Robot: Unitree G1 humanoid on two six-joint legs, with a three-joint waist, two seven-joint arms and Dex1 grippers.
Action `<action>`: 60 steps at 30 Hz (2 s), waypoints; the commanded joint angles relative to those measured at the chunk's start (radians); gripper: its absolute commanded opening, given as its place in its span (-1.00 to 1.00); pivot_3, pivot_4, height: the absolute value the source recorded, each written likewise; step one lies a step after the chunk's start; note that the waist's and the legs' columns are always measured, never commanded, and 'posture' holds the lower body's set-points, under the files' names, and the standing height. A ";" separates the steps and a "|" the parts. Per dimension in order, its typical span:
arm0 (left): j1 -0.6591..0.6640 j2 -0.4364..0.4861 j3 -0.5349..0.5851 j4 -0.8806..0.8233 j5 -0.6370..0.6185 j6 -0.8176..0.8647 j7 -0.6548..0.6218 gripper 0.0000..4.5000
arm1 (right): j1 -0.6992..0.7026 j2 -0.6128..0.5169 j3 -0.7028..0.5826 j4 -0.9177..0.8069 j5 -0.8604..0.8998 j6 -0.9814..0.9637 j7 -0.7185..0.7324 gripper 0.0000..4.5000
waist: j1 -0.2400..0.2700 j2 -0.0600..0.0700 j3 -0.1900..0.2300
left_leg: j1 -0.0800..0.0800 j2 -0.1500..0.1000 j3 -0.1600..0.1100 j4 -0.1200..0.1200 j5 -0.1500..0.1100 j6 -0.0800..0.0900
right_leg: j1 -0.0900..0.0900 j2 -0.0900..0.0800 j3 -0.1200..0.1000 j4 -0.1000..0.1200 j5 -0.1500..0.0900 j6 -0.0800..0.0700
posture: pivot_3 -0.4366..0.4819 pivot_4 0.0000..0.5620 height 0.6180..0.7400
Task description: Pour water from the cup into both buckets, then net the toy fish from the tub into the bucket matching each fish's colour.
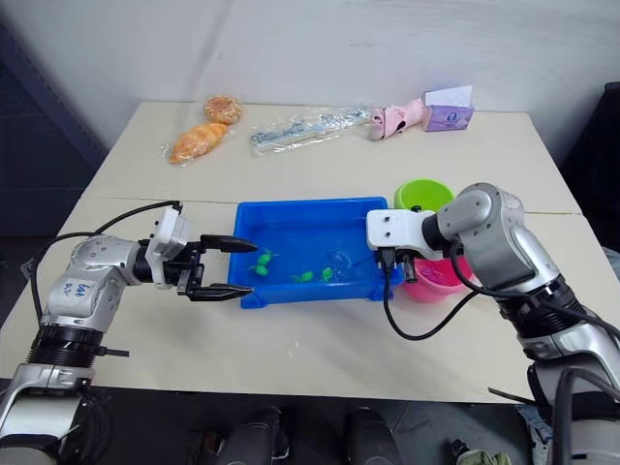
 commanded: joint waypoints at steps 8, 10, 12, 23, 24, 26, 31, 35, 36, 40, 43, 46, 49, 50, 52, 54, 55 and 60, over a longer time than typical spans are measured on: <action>0.044 0.054 0.051 0.004 0.005 -0.019 0.001 0.97 | 0.013 0.014 -0.059 -0.069 0.078 0.120 -0.016 -1.00 | -0.001 0.000 0.000 | 0.000 0.000 0.000 0.000 0.000 0.000 | 0.000 0.000 0.000 0.000 0.000 0.000 | -0.05 -0.47 1.00; 0.048 0.055 0.053 0.006 0.006 -0.019 0.002 0.97 | 0.024 0.010 -0.076 -0.080 0.099 0.139 -0.025 -1.00 | -0.001 0.000 0.000 | 0.000 0.000 0.000 0.000 0.000 0.000 | 0.000 0.000 0.000 0.000 0.000 0.000 | -0.05 -0.47 1.00; 0.049 0.055 0.054 0.009 0.007 -0.020 0.003 0.97 | 0.033 0.008 -0.101 -0.091 0.126 0.167 -0.037 -1.00 | -0.001 0.000 0.000 | 0.000 0.000 0.000 0.000 0.000 0.000 | 0.000 0.000 0.000 0.000 0.000 0.000 | -0.05 -0.47 1.00; 0.039 0.057 0.058 0.028 0.014 -0.024 0.003 0.97 | 0.072 -0.047 -0.185 -0.133 0.217 0.221 -0.080 -1.00 | -0.001 0.000 0.000 | 0.000 0.000 0.000 0.000 0.000 0.000 | -0.001 0.000 0.000 0.000 0.000 0.000 | -0.05 -0.47 1.00; 0.036 0.057 0.059 0.029 0.014 -0.024 0.004 0.97 | 0.076 -0.052 -0.199 -0.139 0.231 0.226 -0.085 -1.00 | -0.001 0.000 0.000 | 0.000 0.000 0.000 0.000 0.000 0.000 | -0.001 0.000 0.000 0.000 0.000 0.000 | -0.05 -0.47 1.00; 0.031 0.057 0.060 0.030 0.013 -0.023 0.004 0.97 | 0.089 -0.061 -0.236 -0.157 0.259 0.234 -0.093 -1.00 | -0.002 0.000 0.000 | 0.000 0.000 0.000 0.000 0.000 0.000 | -0.001 0.000 0.000 0.000 0.000 0.000 | -0.05 -0.47 1.00; 0.013 0.042 0.074 0.021 -0.008 -0.004 0.021 0.97 | 0.158 -0.090 -0.374 -0.226 0.339 0.240 -0.142 -1.00 | -0.001 0.000 0.000 | 0.000 0.000 0.000 0.000 0.000 0.000 | -0.001 0.000 0.000 0.000 0.000 0.000 | -0.05 -0.47 1.00; -0.010 0.010 0.089 0.011 -0.039 0.026 0.050 0.97 | 0.229 -0.111 -0.492 -0.286 0.384 0.250 -0.203 -1.00 | 0.000 0.000 0.000 | 0.000 0.000 0.000 0.000 0.000 0.001 | 0.000 0.000 0.000 0.000 0.000 0.000 | -0.05 -0.47 1.00; -0.015 0.002 0.092 0.009 -0.044 0.033 0.056 0.97 | 0.245 -0.116 -0.519 -0.296 0.391 0.254 -0.221 -1.00 | 0.000 0.000 0.000 | 0.000 0.000 0.000 0.000 0.000 0.001 | 0.000 0.000 0.000 0.000 0.000 0.000 | -0.05 -0.47 1.00; -0.051 -0.050 0.098 -0.013 -0.079 0.099 0.107 0.97 | 0.332 -0.173 -0.647 -0.290 0.371 0.209 -0.283 -1.00 | 0.002 0.000 0.000 | 0.000 0.000 0.000 0.000 0.000 0.001 | 0.000 0.000 0.000 0.000 0.000 0.000 | -0.05 -0.47 1.00; -0.072 -0.102 0.090 -0.044 -0.104 0.142 0.145 0.97 | 0.399 -0.217 -0.714 -0.246 0.309 0.154 -0.367 -1.00 | 0.008 0.000 0.000 | -0.001 0.000 0.000 0.000 0.000 0.001 | 0.000 0.000 0.000 0.000 0.000 0.000 | -0.05 -0.47 1.00; -0.072 -0.142 0.078 -0.079 -0.110 0.157 0.165 0.97 | 0.424 -0.230 -0.739 -0.210 0.272 0.123 -0.448 -1.00 | 0.006 0.000 0.000 | 0.000 0.000 0.001 0.000 0.000 0.001 | 0.000 0.000 0.001 0.000 0.000 0.000 | -0.05 -0.47 1.00; -0.066 -0.181 0.058 -0.108 -0.105 0.164 0.181 0.97 | 0.446 -0.238 -0.729 -0.171 0.218 0.036 -0.514 -1.00 | -0.002 0.000 0.000 | 0.000 0.000 0.001 0.000 0.000 0.000 | 0.000 0.001 0.001 0.000 0.000 0.000 | -0.05 -0.47 1.00; -0.062 -0.191 0.051 -0.115 -0.101 0.164 0.184 0.97 | 0.452 -0.237 -0.723 -0.158 0.204 0.008 -0.533 -1.00 | -0.002 0.000 0.000 | 0.000 0.000 0.002 0.000 0.001 -0.001 | 0.000 0.001 0.001 0.000 0.000 0.000 | -0.05 -0.47 1.00; -0.058 -0.202 0.041 -0.113 -0.088 0.152 0.183 0.97 | 0.458 -0.236 -0.702 -0.125 0.172 -0.058 -0.564 -1.00 | -0.002 0.000 0.000 | 0.001 0.001 0.002 0.000 0.001 -0.001 | 0.000 0.002 0.002 0.000 0.000 0.000 | -0.05 -0.47 1.00; -0.058 -0.206 0.036 -0.105 -0.079 0.138 0.181 0.97 | 0.471 -0.243 -0.675 -0.085 0.125 -0.160 -0.594 -1.00 | -0.001 0.000 0.000 | 0.001 0.001 0.002 0.000 0.001 -0.001 | 0.000 0.002 0.002 0.000 0.000 0.000 | -0.05 -0.47 1.00; -0.061 -0.208 0.035 -0.099 -0.075 0.128 0.182 0.97 | 0.474 -0.237 -0.658 -0.063 0.097 -0.211 -0.623 -1.00 | -0.001 0.000 0.000 | 0.001 0.001 0.002 0.000 0.001 -0.001 | 0.000 0.002 0.002 0.001 0.000 0.000 | -0.05 -0.47 1.00; -0.068 -0.221 0.029 -0.086 -0.064 0.102 0.187 0.97 | 0.466 -0.237 -0.579 0.011 -0.022 -0.339 -0.733 -1.00 | 0.002 0.000 0.000 | 0.001 0.001 0.003 0.000 0.001 -0.001 | 0.000 0.002 0.002 0.000 0.000 0.000 | -0.05 -0.47 1.00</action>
